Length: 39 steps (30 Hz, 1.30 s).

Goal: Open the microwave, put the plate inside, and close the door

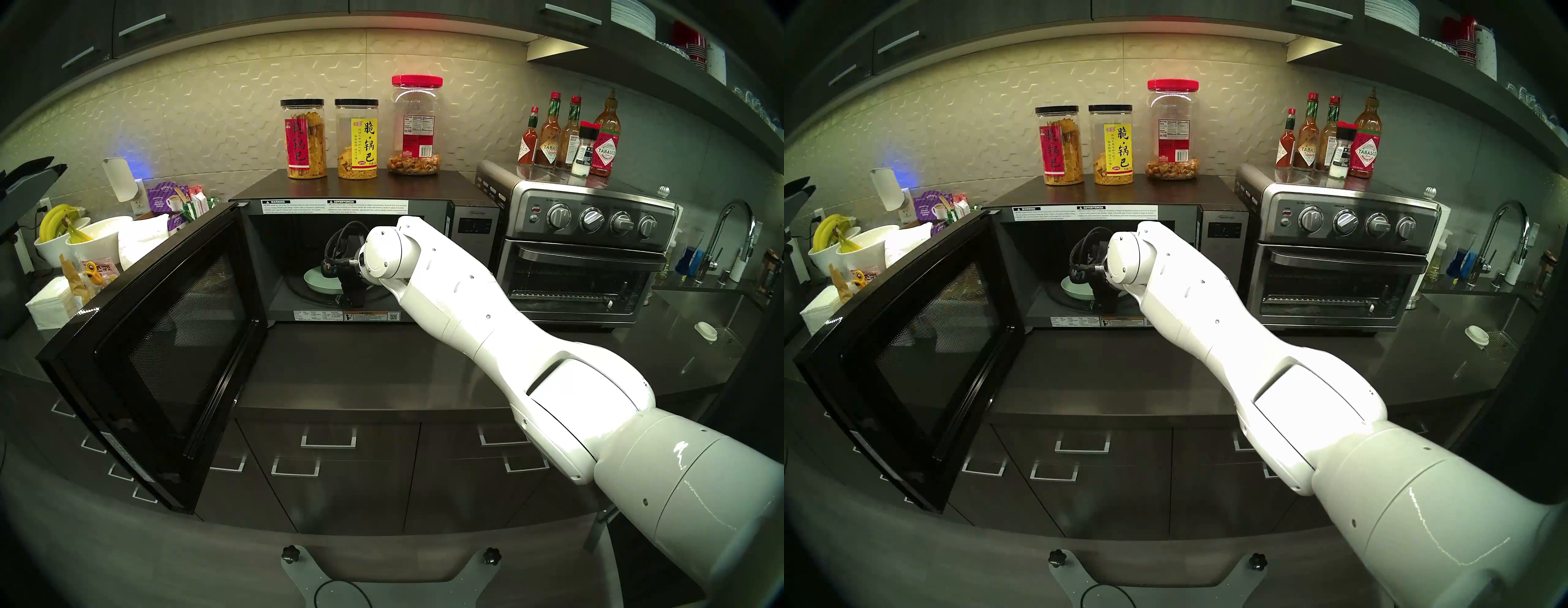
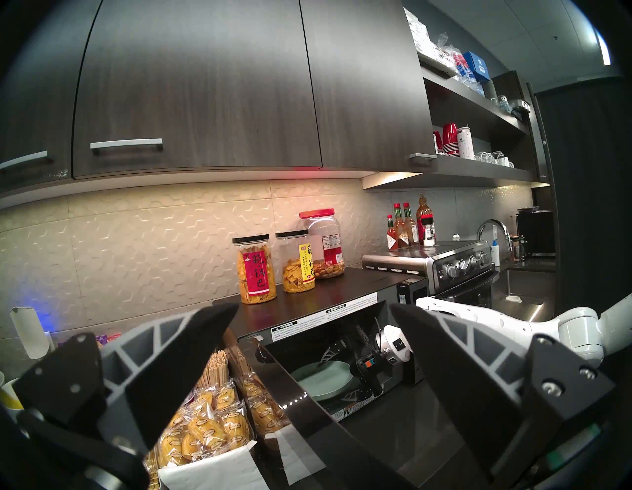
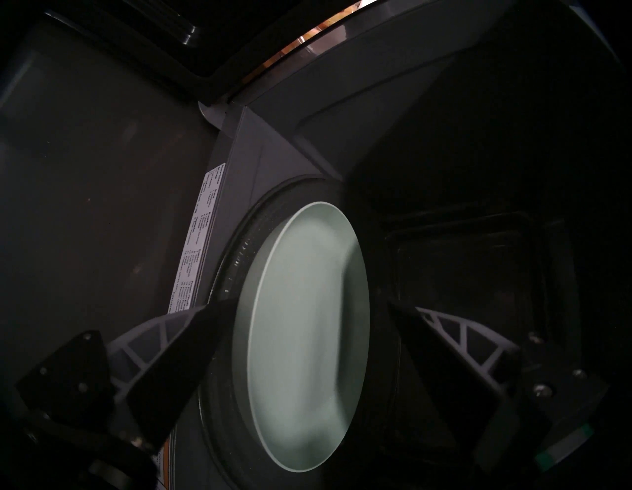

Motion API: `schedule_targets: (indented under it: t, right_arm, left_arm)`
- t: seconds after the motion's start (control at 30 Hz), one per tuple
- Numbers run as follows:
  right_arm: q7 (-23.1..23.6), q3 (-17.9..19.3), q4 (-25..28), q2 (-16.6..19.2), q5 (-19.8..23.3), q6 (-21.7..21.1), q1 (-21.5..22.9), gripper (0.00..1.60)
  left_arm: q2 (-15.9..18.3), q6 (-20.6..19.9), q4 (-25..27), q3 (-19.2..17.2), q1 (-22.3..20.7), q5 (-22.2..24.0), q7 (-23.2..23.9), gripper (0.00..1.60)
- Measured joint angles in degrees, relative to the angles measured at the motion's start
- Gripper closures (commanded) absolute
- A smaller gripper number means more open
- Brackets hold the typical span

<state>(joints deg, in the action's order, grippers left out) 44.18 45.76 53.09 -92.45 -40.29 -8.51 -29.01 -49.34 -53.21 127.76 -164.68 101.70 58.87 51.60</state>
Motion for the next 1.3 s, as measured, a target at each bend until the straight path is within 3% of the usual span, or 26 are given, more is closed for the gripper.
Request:
schedule_targets:
  t: [1.3]
  right_arm:
    - [4.1, 0.7, 13.3, 6.6, 0.8, -2.4, -4.8, 0.00]
  left_arm:
    - [0.0, 0.0, 0.0, 0.0, 0.0, 0.0, 0.0, 0.00]
